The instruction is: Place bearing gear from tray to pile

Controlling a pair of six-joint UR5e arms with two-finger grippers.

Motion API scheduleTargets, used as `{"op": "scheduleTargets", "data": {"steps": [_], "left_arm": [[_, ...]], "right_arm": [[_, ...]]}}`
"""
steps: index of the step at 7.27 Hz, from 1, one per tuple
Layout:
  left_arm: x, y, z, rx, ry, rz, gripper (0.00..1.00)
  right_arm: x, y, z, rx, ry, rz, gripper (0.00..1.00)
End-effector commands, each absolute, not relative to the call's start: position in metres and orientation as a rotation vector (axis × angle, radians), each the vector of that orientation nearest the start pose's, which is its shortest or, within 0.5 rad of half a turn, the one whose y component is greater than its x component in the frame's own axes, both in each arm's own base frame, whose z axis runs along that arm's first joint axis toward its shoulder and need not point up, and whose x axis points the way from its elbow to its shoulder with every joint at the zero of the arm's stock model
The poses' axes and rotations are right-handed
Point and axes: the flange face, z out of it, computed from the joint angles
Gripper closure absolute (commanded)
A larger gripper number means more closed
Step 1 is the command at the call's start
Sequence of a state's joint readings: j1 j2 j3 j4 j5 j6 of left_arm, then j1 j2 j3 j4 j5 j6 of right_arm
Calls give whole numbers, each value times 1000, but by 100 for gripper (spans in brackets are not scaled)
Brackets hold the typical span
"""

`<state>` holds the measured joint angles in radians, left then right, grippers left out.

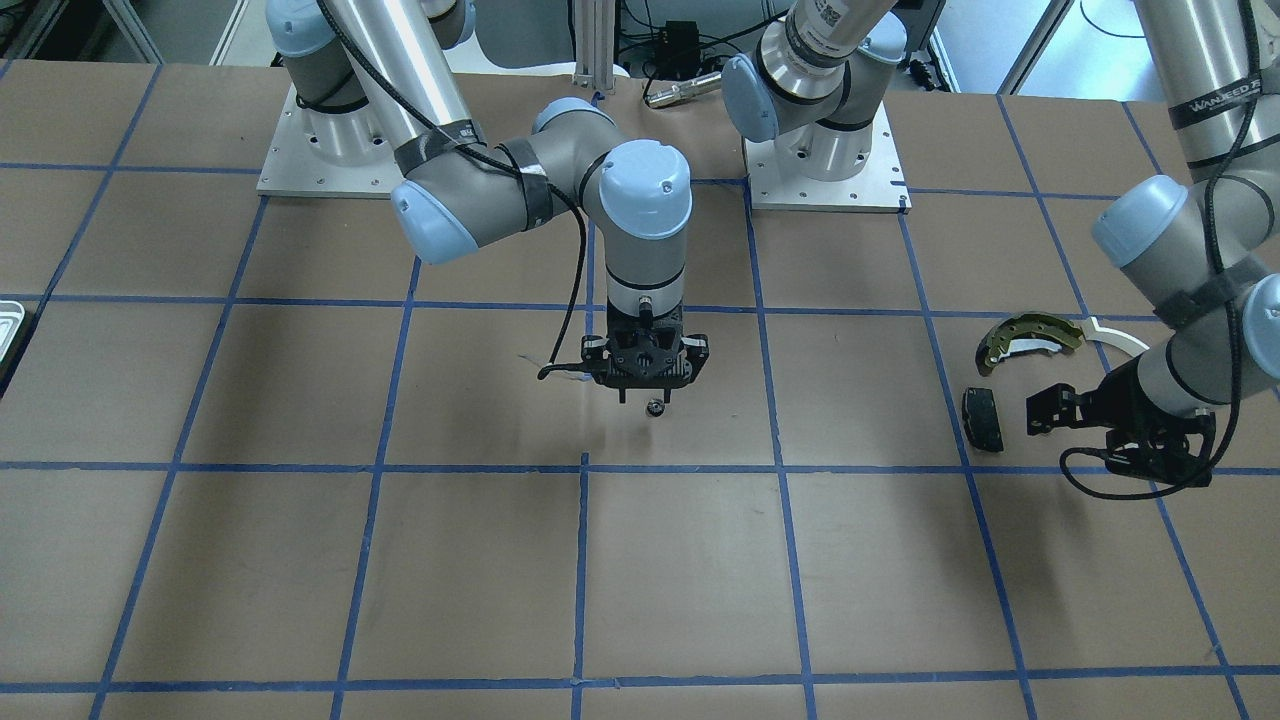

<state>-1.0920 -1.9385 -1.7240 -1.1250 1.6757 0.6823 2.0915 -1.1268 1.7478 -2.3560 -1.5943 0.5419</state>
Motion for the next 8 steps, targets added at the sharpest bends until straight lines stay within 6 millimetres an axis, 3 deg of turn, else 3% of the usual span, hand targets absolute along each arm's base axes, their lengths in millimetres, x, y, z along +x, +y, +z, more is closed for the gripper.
{"op": "scheduleTargets", "data": {"steps": [1,2,3,4,5,6,7,8], "left_arm": [[96,-595,283,264,3063,144,0],[55,-601,289,211,3084,103,0],[2,-602,293,119,3088,79,0],[-61,-599,286,8,3093,87,0],[-124,-591,278,-20,3154,96,0],[-172,-580,271,25,3165,104,0],[-201,-571,268,-38,3169,118,0],[-226,-561,257,-107,3160,162,0]], "right_arm": [[344,-508,290,9,3083,-283,0],[280,-520,331,88,3112,-221,0],[222,-523,366,123,3086,-169,0],[177,-516,408,138,3097,-132,0],[167,-501,461,150,3117,-67,0],[167,-494,503,148,3121,-2,0],[166,-496,512,142,3126,43,0],[165,-497,510,-10,3129,44,0]]}}
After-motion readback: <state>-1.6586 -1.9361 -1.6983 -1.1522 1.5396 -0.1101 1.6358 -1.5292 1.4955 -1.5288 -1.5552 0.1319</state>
